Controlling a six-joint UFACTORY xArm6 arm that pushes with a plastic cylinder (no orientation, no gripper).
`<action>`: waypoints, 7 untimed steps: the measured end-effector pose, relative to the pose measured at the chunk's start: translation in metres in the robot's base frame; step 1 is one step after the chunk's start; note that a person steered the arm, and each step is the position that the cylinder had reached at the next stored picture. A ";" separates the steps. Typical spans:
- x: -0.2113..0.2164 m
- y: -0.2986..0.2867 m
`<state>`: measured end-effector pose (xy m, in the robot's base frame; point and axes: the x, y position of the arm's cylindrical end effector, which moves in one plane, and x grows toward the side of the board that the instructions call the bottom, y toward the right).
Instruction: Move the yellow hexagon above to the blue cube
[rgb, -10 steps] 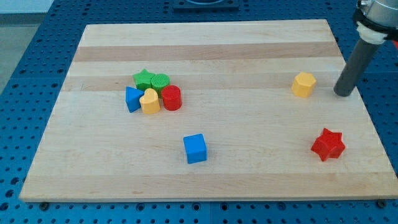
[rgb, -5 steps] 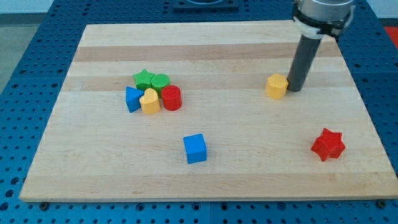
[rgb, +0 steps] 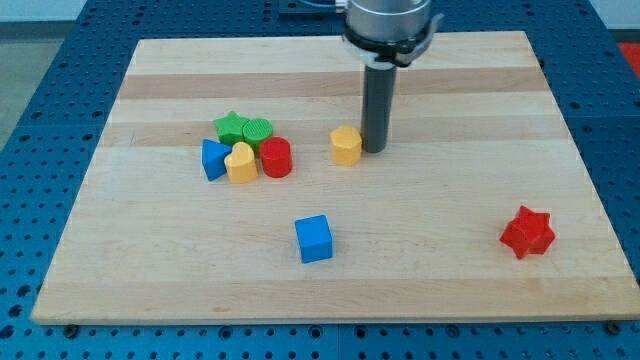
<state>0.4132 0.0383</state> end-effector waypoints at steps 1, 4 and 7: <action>0.000 -0.002; -0.028 0.007; 0.008 -0.051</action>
